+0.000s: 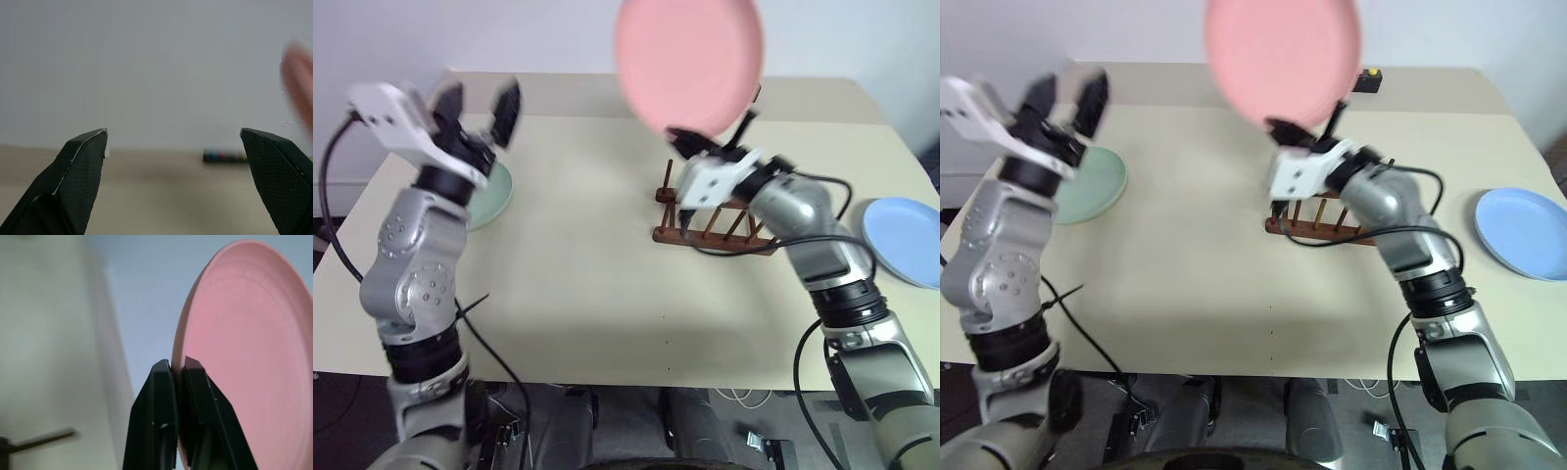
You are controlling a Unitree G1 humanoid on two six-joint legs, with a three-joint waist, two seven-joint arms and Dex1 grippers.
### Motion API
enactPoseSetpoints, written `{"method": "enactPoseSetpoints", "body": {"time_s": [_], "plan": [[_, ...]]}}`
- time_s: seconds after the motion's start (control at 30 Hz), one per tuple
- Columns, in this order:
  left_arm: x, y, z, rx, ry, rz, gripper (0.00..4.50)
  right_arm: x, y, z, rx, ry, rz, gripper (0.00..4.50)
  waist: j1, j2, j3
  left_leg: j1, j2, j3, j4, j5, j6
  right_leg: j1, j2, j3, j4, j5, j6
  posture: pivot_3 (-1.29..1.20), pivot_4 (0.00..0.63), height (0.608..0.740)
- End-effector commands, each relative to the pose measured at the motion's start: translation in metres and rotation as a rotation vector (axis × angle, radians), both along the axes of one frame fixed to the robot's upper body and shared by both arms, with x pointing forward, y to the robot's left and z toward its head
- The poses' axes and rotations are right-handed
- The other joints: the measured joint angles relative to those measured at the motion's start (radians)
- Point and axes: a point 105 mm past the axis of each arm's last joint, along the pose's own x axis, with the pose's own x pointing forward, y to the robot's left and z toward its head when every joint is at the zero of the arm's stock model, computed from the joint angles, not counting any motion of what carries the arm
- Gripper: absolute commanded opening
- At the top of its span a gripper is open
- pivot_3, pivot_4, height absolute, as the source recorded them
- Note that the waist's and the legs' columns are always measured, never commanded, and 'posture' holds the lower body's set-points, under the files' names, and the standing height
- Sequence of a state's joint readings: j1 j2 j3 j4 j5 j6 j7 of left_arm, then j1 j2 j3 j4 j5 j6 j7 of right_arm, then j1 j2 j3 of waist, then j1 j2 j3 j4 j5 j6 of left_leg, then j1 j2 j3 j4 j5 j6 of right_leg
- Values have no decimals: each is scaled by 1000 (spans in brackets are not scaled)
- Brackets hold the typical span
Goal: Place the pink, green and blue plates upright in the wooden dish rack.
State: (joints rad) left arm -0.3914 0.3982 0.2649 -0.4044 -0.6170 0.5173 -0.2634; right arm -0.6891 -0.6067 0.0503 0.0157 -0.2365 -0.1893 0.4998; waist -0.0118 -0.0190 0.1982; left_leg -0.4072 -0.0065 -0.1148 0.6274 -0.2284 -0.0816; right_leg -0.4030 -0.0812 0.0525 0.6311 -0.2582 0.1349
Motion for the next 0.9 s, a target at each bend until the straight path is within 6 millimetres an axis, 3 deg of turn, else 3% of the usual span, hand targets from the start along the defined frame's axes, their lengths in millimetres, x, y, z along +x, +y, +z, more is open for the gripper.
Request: {"method": "enactPoseSetpoints", "body": {"time_s": [0.03, 0.17, 0.23, 0.57, 0.9], "plan": [[-10, -9, 4, 70, -49, -69, 4452, -19, -18, 20, 153, 60, 80, 0, -2, 0, 0, 0, 0, 0, 0, 0, 0, 0, 0, 0, 0, 0, 0, 0, 150, 734], [-23, -39, -29, 237, 21, -243, 4452, -38, -56, 37, 409, 187, 135, 0, -6, 2, 1, 1, 0, 0, 0, 0, 0, 0, 0, 0, 1, 0, 0, 0, 150, 734], [-29, -48, -39, 257, 44, -312, 4452, -45, -63, 39, 474, 248, 162, 0, -5, 3, 1, 0, 0, 1, 0, 0, 0, 0, 0, 0, 1, 0, 0, 0, 150, 734], [-45, -78, -91, 398, 170, -548, 4452, -84, -57, 16, 737, 598, 395, 0, -3, 4, 1, 1, 1, 1, 0, 0, 1, 0, 1, 0, 1, -2, -3, 0, 150, 734], [-52, -87, -102, 401, 192, -618, 4452, -87, -70, 6, 899, 708, 418, 0, -2, 4, 1, 0, 1, 1, 1, 0, 1, 0, 1, 0, 1, -2, -4, 0, 150, 734]]}}
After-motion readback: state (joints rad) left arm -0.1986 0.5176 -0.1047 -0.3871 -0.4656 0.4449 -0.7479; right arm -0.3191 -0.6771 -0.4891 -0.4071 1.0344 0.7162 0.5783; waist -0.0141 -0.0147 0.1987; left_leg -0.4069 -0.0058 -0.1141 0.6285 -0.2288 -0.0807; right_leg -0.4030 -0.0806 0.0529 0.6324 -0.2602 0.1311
